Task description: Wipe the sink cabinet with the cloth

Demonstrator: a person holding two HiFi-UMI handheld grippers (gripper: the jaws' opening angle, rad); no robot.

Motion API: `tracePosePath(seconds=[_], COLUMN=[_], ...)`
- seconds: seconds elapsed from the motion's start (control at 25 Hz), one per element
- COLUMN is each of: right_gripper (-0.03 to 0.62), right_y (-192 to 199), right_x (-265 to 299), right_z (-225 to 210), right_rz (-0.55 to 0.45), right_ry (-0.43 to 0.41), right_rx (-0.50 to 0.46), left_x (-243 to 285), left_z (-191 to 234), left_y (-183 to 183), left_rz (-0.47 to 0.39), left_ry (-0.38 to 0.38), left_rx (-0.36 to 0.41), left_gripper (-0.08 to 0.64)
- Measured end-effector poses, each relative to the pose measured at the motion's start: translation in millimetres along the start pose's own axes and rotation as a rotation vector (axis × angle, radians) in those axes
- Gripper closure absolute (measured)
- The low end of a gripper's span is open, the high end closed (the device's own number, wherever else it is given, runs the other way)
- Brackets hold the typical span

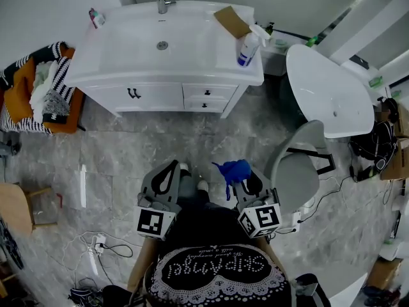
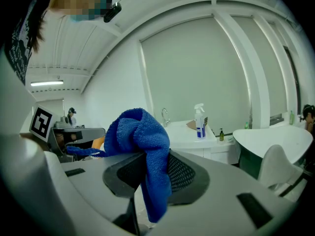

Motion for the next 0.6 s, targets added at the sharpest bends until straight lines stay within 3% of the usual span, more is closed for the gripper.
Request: tracePosePath(seconds=[0.6], right_gripper=[0.476], right_y=[-11], right_x=[81], right_z=[21], right_rz=[-0.005], right_ry=[0.106], right_rx=[0.052], left_x=[61], left_z=[78], left_y=[-14], left_rz=[0.047], left_ry=[0.149], left_rx=[0.016], left_gripper=[0.557])
Point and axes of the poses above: the fingertips, and each gripper's own axes: x forward along the fingers, z to its left, y out of its underside, the point moved 9 cm from there along -x, backward along the fingers, and after that the axes turned 11 degrees about -z, right-handed, at the moved point
